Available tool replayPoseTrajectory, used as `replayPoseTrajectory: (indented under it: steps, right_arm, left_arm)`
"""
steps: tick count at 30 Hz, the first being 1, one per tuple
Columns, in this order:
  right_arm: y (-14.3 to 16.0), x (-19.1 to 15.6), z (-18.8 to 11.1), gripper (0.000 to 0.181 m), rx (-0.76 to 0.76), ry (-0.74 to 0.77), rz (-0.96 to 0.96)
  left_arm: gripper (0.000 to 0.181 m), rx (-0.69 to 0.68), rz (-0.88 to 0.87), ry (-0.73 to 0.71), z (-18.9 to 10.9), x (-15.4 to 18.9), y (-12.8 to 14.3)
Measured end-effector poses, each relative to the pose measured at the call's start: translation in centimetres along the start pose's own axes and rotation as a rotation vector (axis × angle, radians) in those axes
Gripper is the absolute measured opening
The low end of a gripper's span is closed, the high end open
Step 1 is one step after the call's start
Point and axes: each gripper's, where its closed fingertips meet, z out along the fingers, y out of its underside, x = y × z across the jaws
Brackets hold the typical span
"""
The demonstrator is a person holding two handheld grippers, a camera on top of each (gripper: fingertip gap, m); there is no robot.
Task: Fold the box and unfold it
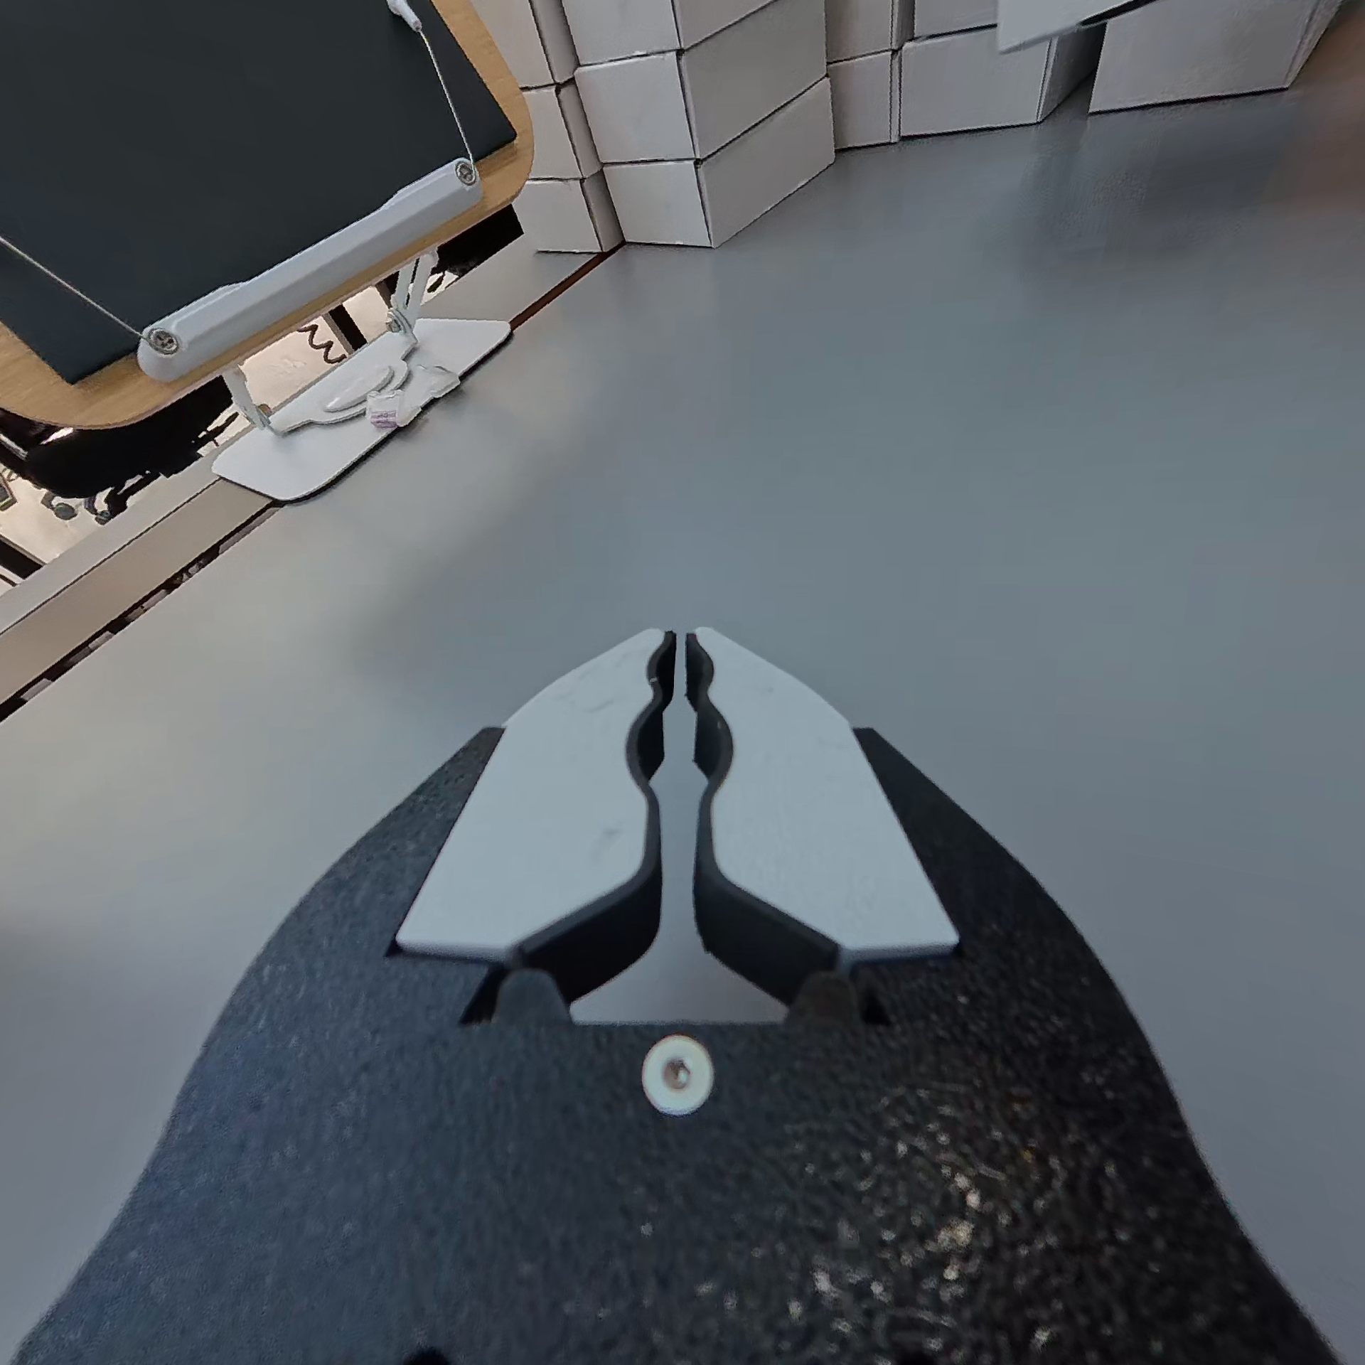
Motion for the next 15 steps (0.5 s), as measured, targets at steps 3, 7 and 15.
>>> replayPoseTrajectory:
  steps: [3, 7, 15]
  right_arm:
    - [2.2, -1.7, -6.4, 0.062, -0.066, -0.038, -0.011]
    - [7.9, -2.8, -12.8, 0.062, -0.204, -0.070, 0.025]
    - [16.0, -3.0, -13.4, 0.063, -0.284, -0.135, 0.068]
  left_arm:
    - [0.002, 0.001, -0.001, 0.005, -0.3, 0.0, 0.1]
    - [0.002, -0.018, 0.018, 0.020, 0.0, 0.4, 0.3]
    - [0.002, -0.049, 0.065, 0.073, 2.3, 2.3, -0.4]
